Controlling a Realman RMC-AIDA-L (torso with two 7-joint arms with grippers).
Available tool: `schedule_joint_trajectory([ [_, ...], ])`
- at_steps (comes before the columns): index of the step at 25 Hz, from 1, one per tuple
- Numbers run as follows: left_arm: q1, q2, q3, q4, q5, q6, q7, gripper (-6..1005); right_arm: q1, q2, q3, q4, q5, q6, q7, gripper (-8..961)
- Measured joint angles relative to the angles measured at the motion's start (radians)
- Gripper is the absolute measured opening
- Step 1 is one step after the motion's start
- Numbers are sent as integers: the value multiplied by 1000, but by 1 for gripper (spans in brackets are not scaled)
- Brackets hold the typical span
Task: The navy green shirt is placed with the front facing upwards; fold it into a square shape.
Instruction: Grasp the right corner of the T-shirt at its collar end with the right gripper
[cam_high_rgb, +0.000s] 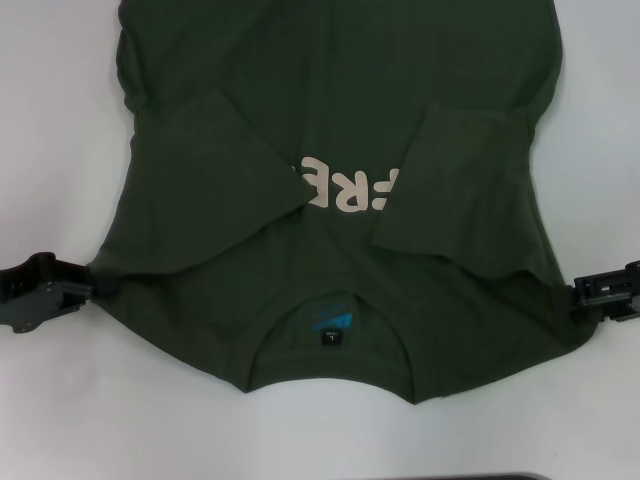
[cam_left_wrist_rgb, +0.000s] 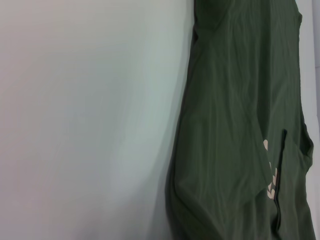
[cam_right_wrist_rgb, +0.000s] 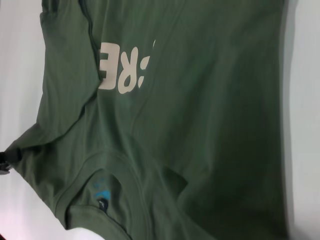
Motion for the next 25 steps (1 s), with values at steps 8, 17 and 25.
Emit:
schedule_joint_trajectory([
  [8,1,1,0,0,0,0,0,39,1,0,0,0,2,9,3,882],
  [17,0,1,-1,-2,0,3,0,39,-2,2,-13,-2,0,15,6,484],
  [25,0,1,-1,-2,0,6,0,40,-6,1,-14,-9,-1,15,15,135],
])
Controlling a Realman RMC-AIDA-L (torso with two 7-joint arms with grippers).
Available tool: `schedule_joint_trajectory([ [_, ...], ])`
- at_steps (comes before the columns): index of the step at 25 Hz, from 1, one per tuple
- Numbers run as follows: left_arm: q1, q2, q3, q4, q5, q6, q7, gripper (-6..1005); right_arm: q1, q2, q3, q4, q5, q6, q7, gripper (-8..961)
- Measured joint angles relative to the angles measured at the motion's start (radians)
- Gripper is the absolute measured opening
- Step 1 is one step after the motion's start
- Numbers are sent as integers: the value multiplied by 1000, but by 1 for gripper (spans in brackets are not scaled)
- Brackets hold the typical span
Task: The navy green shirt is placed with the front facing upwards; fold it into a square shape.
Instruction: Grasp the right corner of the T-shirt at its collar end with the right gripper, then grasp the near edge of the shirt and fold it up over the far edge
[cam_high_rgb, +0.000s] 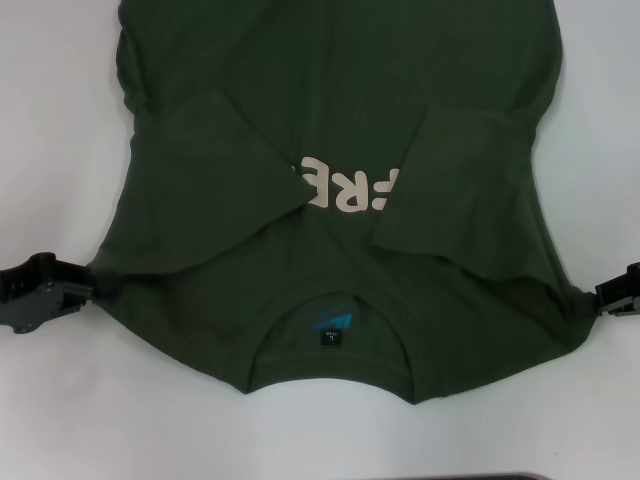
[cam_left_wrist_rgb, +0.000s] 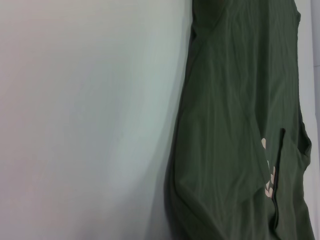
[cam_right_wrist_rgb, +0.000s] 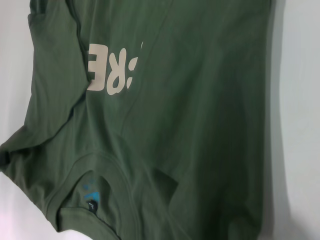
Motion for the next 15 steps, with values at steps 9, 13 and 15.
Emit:
schedule_joint_trajectory([
  [9,-1,0,23,4,9,19,0,40,-18,-30,-4,-3,-6,-9,10,48],
  [13,-1,0,56,8,41,55,1,40,-21,-42,-9,-7,-61,-22,19,47],
  [15,3,0,57,10,55,64,1,40,-22,-47,-6,-13,-83,-25,25,47],
])
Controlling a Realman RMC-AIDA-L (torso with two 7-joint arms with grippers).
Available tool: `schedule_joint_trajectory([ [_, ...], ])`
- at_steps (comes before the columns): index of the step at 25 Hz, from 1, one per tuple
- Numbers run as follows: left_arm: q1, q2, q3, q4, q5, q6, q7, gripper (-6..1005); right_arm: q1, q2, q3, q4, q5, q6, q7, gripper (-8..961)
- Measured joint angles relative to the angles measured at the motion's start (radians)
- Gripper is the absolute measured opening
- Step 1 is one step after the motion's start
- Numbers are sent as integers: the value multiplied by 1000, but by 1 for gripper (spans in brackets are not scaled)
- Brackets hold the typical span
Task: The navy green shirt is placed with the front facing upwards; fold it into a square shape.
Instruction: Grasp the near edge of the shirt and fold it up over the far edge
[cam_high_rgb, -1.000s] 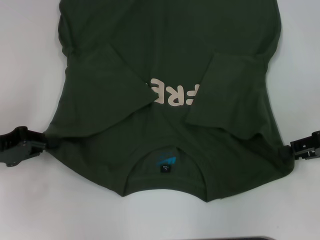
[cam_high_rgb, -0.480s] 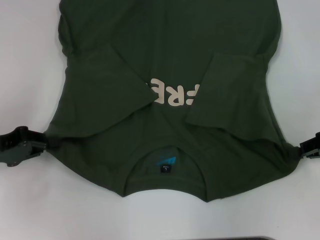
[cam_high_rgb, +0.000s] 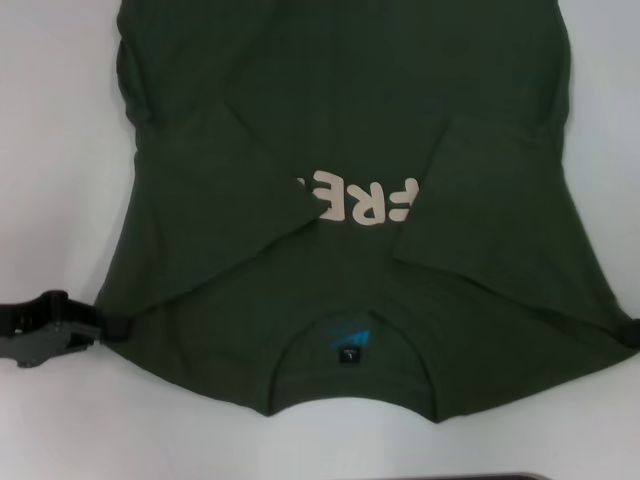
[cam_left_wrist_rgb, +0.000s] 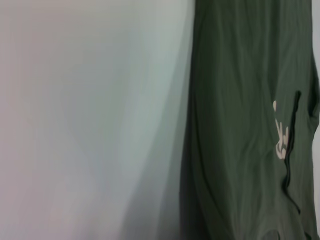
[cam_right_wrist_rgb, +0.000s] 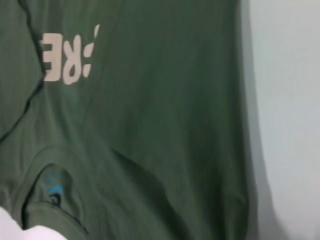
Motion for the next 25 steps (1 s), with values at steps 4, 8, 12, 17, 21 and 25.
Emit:
schedule_joint_trajectory([
  [4,6,-1,4,2,33,27,0,40,-3,-9,3,-3,-10,-5,1,46],
  [8,7,-1,4,9,58,47,1,40,-3,-13,-1,-3,-12,-9,1,46],
  [12,10,-1,0,17,91,68,7,40,-3,-18,-3,-3,-12,-10,2,47],
  [17,18,-3,2,24,110,78,9,39,-3,-21,-4,-3,-25,-12,8,47],
  [21,19,-4,4,24,111,94,11,39,3,-22,-4,-3,-30,-12,9,46],
  [25,9,-3,-2,23,96,122,25,39,18,-22,0,-3,-28,-15,10,46],
])
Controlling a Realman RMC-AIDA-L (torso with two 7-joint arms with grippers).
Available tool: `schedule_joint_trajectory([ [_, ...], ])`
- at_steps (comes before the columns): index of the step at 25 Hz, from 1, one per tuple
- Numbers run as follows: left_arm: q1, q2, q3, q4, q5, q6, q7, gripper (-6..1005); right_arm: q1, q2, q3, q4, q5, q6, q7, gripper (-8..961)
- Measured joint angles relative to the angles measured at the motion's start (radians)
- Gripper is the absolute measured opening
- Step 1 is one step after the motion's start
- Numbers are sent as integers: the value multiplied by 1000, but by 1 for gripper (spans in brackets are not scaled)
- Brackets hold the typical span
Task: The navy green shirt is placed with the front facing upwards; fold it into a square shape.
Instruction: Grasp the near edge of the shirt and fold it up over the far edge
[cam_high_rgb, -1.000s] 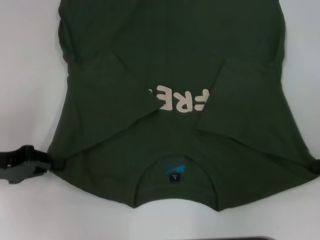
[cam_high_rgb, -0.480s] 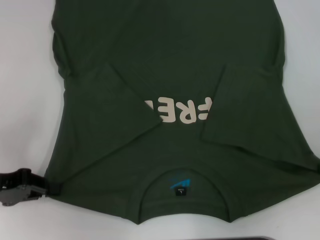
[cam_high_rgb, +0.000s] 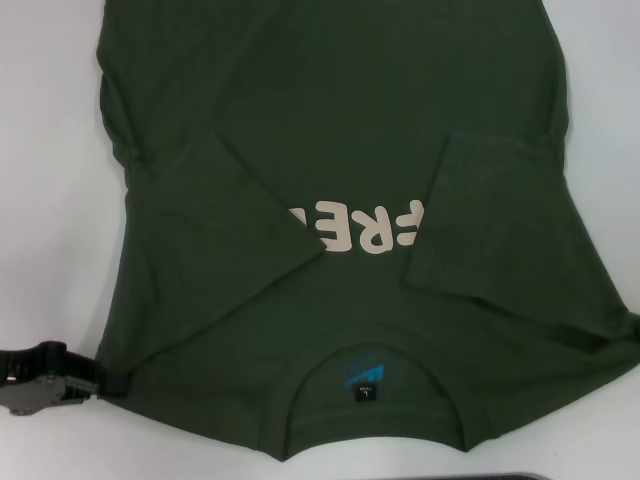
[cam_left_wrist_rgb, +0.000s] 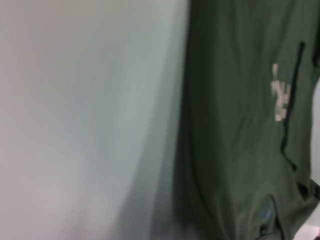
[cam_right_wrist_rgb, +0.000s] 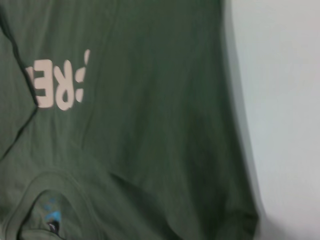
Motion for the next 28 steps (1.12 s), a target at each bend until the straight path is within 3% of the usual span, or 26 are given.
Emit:
schedule_joint_trajectory([
  [14,-139,35,-3,-18,-93,-3,-9,39,123,-32,13,-58,11,-9,36,47],
  [22,-234,66,-5,-72,-184,-128,-50,40,191,-73,49,-66,51,-8,76,48],
  [28,-287,65,-4,-79,-242,-252,-75,40,222,-83,53,-67,143,7,103,49],
])
